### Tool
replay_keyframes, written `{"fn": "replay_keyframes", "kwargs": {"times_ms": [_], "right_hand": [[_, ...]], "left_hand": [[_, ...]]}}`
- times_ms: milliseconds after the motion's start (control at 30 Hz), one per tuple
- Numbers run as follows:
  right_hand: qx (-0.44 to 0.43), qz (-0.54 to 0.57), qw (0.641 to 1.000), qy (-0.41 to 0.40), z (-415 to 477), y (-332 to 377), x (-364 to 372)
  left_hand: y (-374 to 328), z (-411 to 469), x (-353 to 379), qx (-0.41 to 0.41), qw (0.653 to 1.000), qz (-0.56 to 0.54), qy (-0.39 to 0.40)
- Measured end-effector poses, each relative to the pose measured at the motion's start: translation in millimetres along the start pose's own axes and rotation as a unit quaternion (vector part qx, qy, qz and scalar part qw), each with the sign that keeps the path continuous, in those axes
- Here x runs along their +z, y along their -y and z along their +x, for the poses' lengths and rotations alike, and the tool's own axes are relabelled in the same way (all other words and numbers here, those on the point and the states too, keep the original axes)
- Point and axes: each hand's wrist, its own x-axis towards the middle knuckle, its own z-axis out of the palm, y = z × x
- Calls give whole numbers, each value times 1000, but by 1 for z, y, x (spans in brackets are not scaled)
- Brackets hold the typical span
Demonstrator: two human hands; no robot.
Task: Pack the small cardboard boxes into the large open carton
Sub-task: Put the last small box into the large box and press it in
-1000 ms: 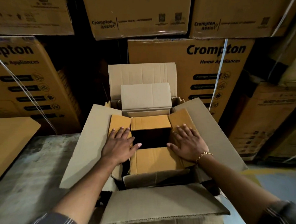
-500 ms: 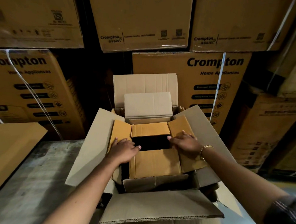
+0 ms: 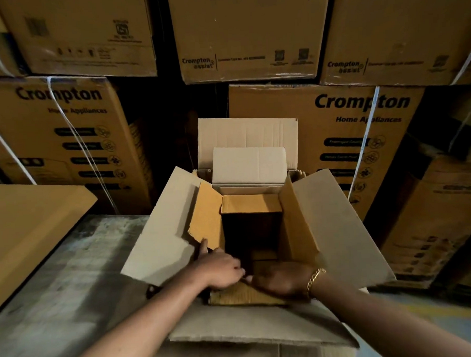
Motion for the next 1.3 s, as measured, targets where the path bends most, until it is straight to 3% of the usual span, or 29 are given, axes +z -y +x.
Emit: {"fn": "replay_keyframes", "kwargs": {"times_ms": [167,467,567,733,833,967,1033,1133,1300], "right_hand": [[-16,14,995,-98,0,-8,30],[-27,15,986,-161,12,-16,27],[-20,26,992,-122,16,-17,27],[4,120,992,48,35,-12,0],[15,114,993,-10,64,-11,-23],[106,22,993,-36,98,-16,-56],[128,-26,987,-94,106,-20,-78],[107,-72,975,-182,115,-29,-114],[84,-148,951,-257,151,-44,-155]], "left_hand": [[7,-2,35,8,999,-9,-38],[6,7,34,-9,995,-6,-102],[6,9,33,2,996,-4,-87],[11,17,13,29,998,30,-40],[14,35,-15,21,996,58,-57],[20,72,-49,3,996,71,-62],[26,92,-64,-12,993,73,-87],[36,127,-90,-50,990,41,-125],[50,189,-118,-63,984,36,-160]]}}
